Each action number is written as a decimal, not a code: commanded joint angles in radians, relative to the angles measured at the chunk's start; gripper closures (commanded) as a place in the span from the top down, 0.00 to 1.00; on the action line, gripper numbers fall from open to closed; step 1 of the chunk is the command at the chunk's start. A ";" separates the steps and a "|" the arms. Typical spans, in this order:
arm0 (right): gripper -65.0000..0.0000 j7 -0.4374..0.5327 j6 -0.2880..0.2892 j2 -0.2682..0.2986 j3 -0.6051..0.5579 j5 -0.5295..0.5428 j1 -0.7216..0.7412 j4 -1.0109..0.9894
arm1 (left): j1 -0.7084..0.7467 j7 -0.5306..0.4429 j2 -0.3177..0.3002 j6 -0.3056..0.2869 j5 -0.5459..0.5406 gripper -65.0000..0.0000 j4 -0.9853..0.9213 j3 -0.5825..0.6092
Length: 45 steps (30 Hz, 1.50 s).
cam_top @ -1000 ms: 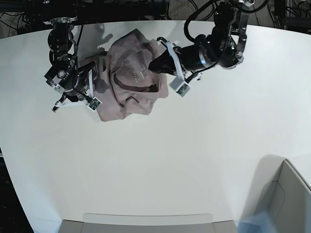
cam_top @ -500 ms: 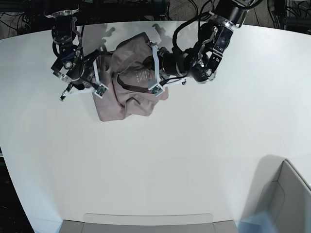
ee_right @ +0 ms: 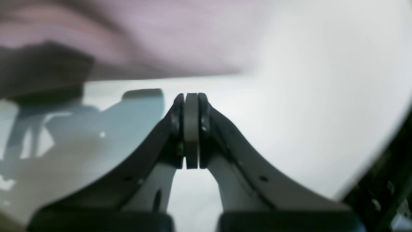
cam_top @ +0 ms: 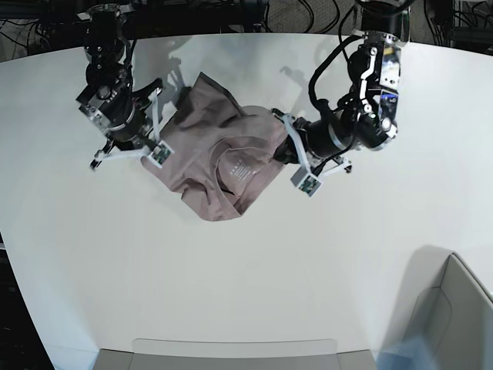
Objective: Fold the T-shirt properly
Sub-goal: 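Grasp the bundled shirt with both grippers and flatten it into a square, then drag the folded shirt across the table with the left gripper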
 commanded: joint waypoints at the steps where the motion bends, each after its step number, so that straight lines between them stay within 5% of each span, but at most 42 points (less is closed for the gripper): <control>1: 0.00 0.014 0.011 -0.017 0.038 0.008 0.040 0.018 | 0.001 -0.018 -0.002 -0.005 -0.010 0.00 0.044 0.027; 5: 0.00 0.014 0.011 -0.054 0.107 0.006 0.152 -0.039 | 0.030 -0.015 -0.005 -0.005 -0.001 0.00 0.065 0.162; 8: 0.00 0.014 0.011 -0.053 0.061 0.002 0.220 -0.166 | 0.018 -0.018 -0.005 -0.002 0.000 0.00 -0.001 0.303; 12: 0.00 0.014 0.011 -0.059 -0.015 0.000 0.236 -0.304 | -0.079 -0.019 -0.005 0.005 0.000 0.00 -0.185 0.342; 15: 0.00 0.012 0.011 -0.060 -0.090 0.002 0.189 -0.318 | -0.105 -0.022 -0.006 0.005 0.002 0.00 -0.249 0.291; 21: 0.00 0.014 0.011 -0.085 -0.166 0.008 0.072 -0.183 | -0.102 -0.039 0.001 0.006 0.023 0.00 -0.211 -0.013; 26: 0.00 0.014 0.011 -0.126 -0.038 0.009 0.055 -0.062 | -0.082 -0.042 0.009 0.006 0.022 0.00 -0.131 -0.102; 31: 0.00 0.011 0.011 -0.129 0.178 0.009 0.078 0.009 | -0.041 -0.042 0.080 -0.003 0.019 0.00 -0.037 -0.091; 37: 0.00 0.011 0.011 -0.085 0.422 0.011 0.086 -0.011 | -0.016 -0.053 0.135 -0.002 0.028 0.00 -0.022 0.119; 45: 0.00 0.012 0.011 -0.013 0.502 0.186 -0.031 -0.010 | -0.059 -0.171 0.199 0.005 0.203 0.00 -0.261 0.291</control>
